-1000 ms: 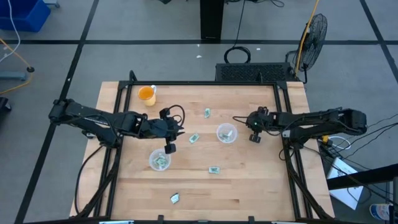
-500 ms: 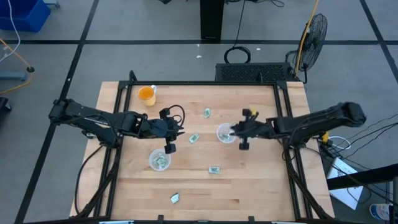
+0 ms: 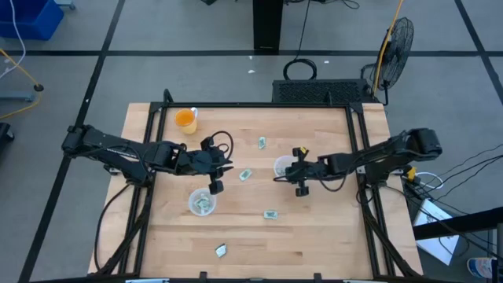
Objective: Pick and place Stevia / Truvia into bins
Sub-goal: Put the white stevia packet into the top transparent container, then put the white stevia packet into the bottom transparent container
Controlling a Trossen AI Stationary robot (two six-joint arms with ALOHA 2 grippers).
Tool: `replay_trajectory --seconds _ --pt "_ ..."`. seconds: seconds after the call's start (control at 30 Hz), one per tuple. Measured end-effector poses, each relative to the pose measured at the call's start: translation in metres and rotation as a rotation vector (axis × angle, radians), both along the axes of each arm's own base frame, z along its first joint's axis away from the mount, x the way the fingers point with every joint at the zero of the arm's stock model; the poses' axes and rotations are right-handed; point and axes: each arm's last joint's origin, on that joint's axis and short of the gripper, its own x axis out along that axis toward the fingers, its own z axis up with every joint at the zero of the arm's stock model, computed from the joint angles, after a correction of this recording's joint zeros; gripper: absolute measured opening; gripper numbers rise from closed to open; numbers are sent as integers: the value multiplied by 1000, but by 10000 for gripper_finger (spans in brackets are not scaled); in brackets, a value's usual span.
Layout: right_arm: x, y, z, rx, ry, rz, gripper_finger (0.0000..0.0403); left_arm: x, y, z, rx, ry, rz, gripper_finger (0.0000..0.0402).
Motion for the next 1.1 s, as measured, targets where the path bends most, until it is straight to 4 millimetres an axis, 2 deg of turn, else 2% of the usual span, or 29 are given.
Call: replay_trajectory --seconds 0.13,0.43,0.63,0.77,0.93,1.03,1.1 --pt "4 -5 -6 0 7 -22 6 0 0 0 2 -1 4 81" --pt "6 -9 -7 -15 0 -16 46 0 1 0 21 -4 28 81" --pt "3 -10 5 -34 -42 -1 65 3 3 -3 81 10 67 81" --pt "-3 -7 26 -47 -135 -3 70 16 12 -16 202 65 93 81" --pt "-14 2 51 14 -241 61 70 44 30 -41 207 78 127 81" --pt "-20 9 56 108 -289 102 71 60 41 -60 184 90 136 82" --pt "-26 13 53 163 -284 114 71 69 46 -74 151 109 116 82"
